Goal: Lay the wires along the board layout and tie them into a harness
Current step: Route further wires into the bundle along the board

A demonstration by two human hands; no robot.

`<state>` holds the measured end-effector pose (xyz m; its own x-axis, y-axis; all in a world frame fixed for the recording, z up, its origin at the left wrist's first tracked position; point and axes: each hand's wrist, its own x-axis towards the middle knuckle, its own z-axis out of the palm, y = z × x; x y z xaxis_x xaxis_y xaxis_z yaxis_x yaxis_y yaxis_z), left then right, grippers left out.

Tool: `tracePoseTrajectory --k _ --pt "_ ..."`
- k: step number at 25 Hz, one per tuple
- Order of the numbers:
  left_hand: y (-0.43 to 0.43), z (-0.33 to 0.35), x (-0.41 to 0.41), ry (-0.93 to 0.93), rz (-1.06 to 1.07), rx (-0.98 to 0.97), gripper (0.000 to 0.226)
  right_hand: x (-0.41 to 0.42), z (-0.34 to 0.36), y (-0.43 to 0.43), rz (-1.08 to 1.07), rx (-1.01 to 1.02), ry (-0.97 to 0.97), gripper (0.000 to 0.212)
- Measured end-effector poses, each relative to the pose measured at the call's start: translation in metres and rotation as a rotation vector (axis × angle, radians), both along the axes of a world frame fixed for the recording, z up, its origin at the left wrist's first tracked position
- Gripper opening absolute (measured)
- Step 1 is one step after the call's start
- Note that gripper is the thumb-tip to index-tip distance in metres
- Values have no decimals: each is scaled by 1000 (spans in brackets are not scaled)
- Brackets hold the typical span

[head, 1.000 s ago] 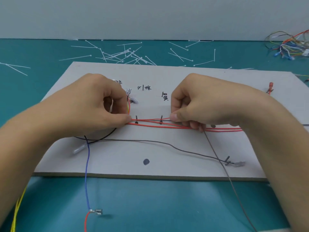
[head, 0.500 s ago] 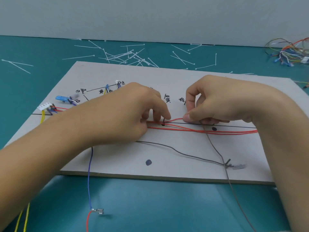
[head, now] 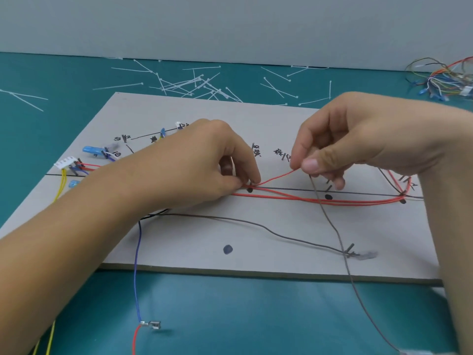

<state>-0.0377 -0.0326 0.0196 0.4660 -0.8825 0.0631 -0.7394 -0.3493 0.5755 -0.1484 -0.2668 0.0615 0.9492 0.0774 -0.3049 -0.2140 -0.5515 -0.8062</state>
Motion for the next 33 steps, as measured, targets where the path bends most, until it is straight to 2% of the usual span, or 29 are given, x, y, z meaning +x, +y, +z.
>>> tracePoseTrajectory --k 4,13,24,28,33 --pt "2 -4 -2 -13 20 -20 30 1 -4 -4 -86 -98 -1 11" --pt "3 -7 -6 -40 0 -32 34 15 -20 15 -304 -448 26 33" --pt "1 -9 -13 -46 -58 -14 75 19 -20 29 -405 -492 35 37" --pt "-3 -11 -16 -103 -91 -17 70 20 -22 30 -395 -486 45 38" --pt "-2 -10 -18 -48 -63 -35 60 21 -23 26 -381 -455 55 38"
